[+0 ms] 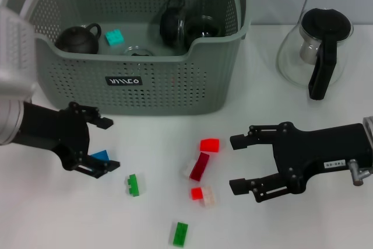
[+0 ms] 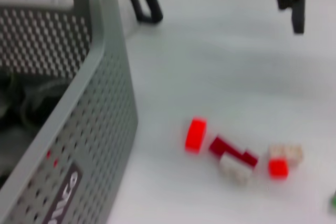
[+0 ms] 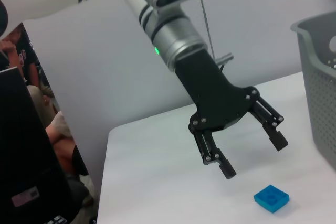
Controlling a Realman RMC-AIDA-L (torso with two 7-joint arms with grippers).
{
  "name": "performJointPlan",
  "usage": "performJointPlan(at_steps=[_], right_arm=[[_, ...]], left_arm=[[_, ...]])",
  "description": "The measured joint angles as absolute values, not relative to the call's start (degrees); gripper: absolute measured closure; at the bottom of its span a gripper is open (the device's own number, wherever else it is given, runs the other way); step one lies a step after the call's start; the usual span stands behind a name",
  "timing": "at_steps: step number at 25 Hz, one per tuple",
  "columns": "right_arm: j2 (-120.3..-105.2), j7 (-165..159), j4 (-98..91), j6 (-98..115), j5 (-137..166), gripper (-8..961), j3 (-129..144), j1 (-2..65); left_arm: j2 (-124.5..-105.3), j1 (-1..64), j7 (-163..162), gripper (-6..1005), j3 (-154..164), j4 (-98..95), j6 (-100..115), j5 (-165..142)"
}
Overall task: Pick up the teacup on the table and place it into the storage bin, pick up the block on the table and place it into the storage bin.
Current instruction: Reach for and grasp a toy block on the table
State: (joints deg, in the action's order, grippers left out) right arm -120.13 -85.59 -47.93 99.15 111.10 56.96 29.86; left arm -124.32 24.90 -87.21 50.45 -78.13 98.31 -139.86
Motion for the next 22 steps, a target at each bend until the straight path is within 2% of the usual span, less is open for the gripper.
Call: performJointPlan(at_steps=[8,22], right_arm=[[-120.29,-87.08,-47.55,96.99,112.38,28,57.05,31.02],[-120.18,-87.1,-46.69,95.37,113.0,27,57.04,31.7]], left_arm=[[-124.36,28.69,-103.94,140,62.7,-81.96,99.69,-152.25],[-124.54,30.7,-120.2,139,78.29,-75.49,87.75,-161.52]])
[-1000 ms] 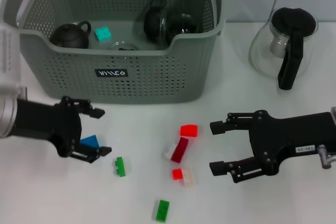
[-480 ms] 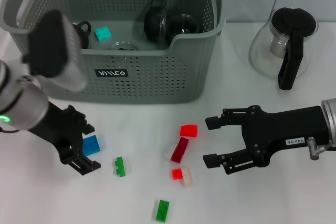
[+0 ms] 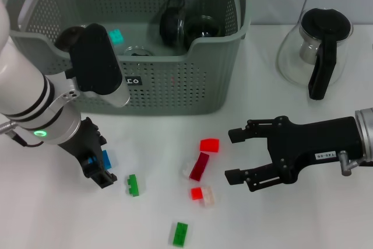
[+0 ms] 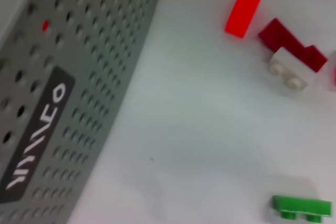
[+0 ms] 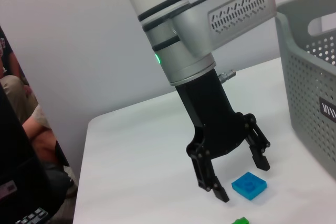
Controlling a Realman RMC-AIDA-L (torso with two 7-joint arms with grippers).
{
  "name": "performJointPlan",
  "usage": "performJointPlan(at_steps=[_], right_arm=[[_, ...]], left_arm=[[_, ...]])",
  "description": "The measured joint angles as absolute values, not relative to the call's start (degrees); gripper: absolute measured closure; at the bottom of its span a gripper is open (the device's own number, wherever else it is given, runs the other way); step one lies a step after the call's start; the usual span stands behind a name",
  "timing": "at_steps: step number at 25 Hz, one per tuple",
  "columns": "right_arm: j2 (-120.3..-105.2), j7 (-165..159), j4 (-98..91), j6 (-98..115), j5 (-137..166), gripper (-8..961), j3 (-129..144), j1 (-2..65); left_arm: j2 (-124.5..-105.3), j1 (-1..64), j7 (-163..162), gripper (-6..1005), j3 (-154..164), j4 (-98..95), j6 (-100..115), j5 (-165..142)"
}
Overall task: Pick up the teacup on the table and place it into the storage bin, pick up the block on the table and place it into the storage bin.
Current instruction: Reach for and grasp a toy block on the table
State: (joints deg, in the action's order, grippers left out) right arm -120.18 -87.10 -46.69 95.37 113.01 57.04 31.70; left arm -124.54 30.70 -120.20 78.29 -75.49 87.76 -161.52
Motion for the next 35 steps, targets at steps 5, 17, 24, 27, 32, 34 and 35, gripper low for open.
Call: performJointPlan(at_steps=[5,17,24,27,32,34,35], right_arm=[[-120.05,-86.69,-45.47,94.79,113.17,27,57.04,31.72],[-120.09,-86.63,-45.31,94.38,113.74,27,57.04,31.82],[-120.06,-86.61,-44.77,94.28,113.74,27,57.04,31.82],[-120.06,-86.59,-44.74,94.28,113.74,27,57.04,31.75],[-120.06,-86.57,-44.73,94.29,113.73,28,57.04,31.67],[-120.04,-86.57,-44.73,94.3,113.73,28,57.03,31.65],[-120.02,-86.57,-44.73,94.31,113.73,28,56.99,31.64]], left_arm=[[-124.16,31.86,-122.28,139,77.68,-71.55,84.55,-162.26],[-124.11,32.78,-122.16,140,76.45,-67.83,82.29,-163.63],[-123.92,33.83,-122.16,152,76.44,-64.92,82.15,-163.65],[-123.92,33.87,-122.19,163,76.45,-64.88,82.16,-163.65],[-123.93,34.39,-122.6,190,76.47,-64.77,82.55,-163.64],[-123.93,34.72,-122.74,200,76.1,-64.68,82.74,-163.61],[-123.93,34.88,-122.77,242,75.76,-64.61,82.8,-163.61]])
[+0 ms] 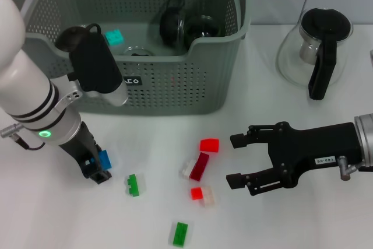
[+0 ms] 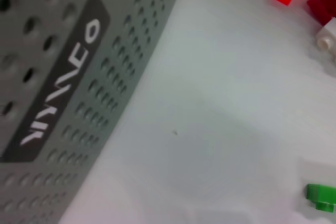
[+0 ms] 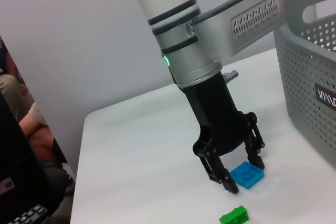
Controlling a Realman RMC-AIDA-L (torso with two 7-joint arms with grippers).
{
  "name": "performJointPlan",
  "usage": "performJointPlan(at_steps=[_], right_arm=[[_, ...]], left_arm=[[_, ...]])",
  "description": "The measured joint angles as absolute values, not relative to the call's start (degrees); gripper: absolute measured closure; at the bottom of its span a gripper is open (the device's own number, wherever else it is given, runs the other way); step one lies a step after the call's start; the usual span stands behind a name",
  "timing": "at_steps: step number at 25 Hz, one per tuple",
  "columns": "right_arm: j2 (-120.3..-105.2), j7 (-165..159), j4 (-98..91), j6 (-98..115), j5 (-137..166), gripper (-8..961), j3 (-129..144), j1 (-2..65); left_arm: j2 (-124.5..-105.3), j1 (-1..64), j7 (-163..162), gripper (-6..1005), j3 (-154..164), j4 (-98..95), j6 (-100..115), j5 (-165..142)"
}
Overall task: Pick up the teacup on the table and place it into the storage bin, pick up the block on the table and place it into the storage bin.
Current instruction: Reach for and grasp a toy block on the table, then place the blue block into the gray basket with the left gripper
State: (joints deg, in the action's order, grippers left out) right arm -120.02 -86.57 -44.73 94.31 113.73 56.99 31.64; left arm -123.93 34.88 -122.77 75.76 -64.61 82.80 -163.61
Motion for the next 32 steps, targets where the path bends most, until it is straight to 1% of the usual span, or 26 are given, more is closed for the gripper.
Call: performJointPlan(at_steps=[4,10,18,27,29,32], right_arm=[[-119.97,-86.58,-44.73,94.31,113.73,28,56.88,31.49],[-119.89,-86.58,-44.73,94.31,113.73,28,56.82,31.3],[-119.87,-86.58,-44.74,94.31,113.73,27,56.71,31.15],[-119.57,-86.76,-44.74,94.39,113.73,27,56.48,31.03],[-119.26,-87.12,-44.74,94.68,113.73,27,56.32,30.78],[-118.88,-87.53,-44.74,94.84,113.71,27,56.2,30.4]], left_arm=[[-123.94,35.75,-122.84,409,73.84,-64.04,83.25,-163.5],[-123.91,36.68,-122.77,605,73.01,-62.76,83.32,-163.56],[-124.02,36.62,-122.69,605,71.14,-64.05,84.52,-163.12],[-123.8,39.14,-122.6,606,56.05,-64.31,90.95,-159.35],[-122.96,39.88,-122.18,606,48.94,-64.32,95.13,-154.13],[-120.28,40.3,-121.63,605,38.83,-62.89,102.22,-141.04]])
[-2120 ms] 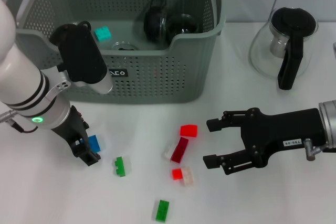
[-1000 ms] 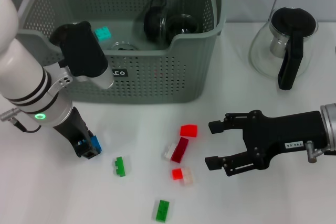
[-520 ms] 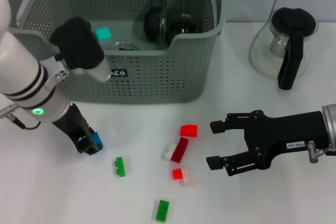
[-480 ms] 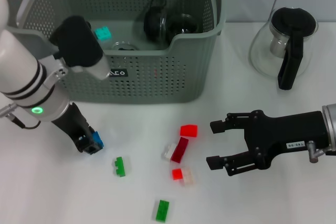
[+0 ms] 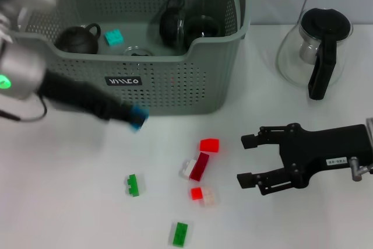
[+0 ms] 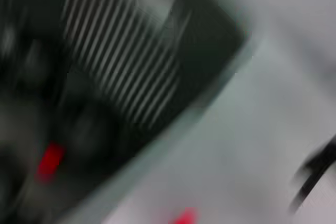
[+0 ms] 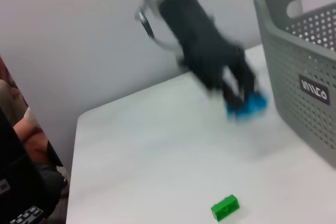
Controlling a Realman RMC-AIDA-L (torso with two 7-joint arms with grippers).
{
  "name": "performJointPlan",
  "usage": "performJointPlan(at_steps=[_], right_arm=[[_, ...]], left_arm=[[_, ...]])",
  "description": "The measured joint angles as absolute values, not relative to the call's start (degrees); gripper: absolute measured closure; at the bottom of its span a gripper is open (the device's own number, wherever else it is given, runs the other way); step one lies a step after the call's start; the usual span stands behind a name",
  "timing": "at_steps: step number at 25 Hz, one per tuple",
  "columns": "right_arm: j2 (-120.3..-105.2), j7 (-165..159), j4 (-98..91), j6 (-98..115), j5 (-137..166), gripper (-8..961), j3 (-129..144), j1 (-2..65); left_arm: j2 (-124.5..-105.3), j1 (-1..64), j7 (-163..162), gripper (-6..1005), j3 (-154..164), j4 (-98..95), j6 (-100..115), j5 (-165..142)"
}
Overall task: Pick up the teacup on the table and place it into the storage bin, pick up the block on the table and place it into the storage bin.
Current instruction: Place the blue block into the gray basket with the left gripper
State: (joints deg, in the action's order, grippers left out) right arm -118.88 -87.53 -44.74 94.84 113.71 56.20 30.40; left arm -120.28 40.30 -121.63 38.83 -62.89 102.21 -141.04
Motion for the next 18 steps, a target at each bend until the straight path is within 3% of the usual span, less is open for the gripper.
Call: performJointPlan(at_steps=[2,5,10,18], right_arm=[[-118.6,-87.75,-44.74,95.16,113.67,27,55.75,29.87],[-118.19,-87.78,-44.67,95.61,113.69,27,54.92,29.25],[-117.86,-87.8,-44.57,95.76,113.73,28,54.65,28.99],[-117.86,-87.72,-44.55,95.9,113.73,28,54.8,29.13]], left_arm=[[-118.56,40.18,-121.53,605,34.18,-61.28,104.93,-131.31],[-117.45,40.07,-121.06,593,32.76,-60.13,104.17,-119.74],[-117.42,43.19,-121.13,562,37.87,-60.38,88.88,-117.72],[-117.8,43.02,-122.72,513,42.24,-60.49,74.56,-118.74]])
